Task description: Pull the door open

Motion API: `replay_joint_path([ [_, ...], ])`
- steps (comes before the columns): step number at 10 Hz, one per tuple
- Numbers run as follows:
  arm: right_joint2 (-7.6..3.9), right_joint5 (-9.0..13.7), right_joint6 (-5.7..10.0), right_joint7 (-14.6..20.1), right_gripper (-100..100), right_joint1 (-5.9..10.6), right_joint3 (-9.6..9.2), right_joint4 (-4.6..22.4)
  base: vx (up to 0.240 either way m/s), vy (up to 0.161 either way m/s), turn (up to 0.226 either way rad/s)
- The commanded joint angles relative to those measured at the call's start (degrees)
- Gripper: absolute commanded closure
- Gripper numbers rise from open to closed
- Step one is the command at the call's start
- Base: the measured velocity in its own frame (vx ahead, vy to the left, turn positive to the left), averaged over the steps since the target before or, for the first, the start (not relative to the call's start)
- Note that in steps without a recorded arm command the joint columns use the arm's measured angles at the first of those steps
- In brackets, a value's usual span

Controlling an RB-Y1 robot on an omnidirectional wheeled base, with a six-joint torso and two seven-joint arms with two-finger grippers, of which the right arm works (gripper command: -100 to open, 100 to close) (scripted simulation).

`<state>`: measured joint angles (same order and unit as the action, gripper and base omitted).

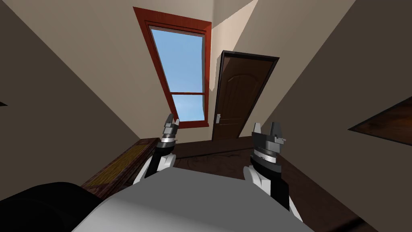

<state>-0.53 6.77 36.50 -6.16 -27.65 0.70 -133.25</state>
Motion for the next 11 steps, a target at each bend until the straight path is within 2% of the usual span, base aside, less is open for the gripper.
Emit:
replay_joint_path([
  [1,-0.61,-1.36,-0.36,-1.35,-100,0.75,-0.08,1.94,0.106,-0.072,0.007],
  [4,-1.53,-3.52,-0.94,-3.51,-100,1.96,-0.2,5.03,0.164,0.019,-0.012],
  [6,-2.42,-5.72,-1.53,-5.69,-100,3.17,-0.33,8.16,0.149,0.011,-0.01],
  [11,-4.16,-10.16,-2.72,-10.11,-100,5.64,-0.59,14.51,0.094,0.001,-0.007],
])
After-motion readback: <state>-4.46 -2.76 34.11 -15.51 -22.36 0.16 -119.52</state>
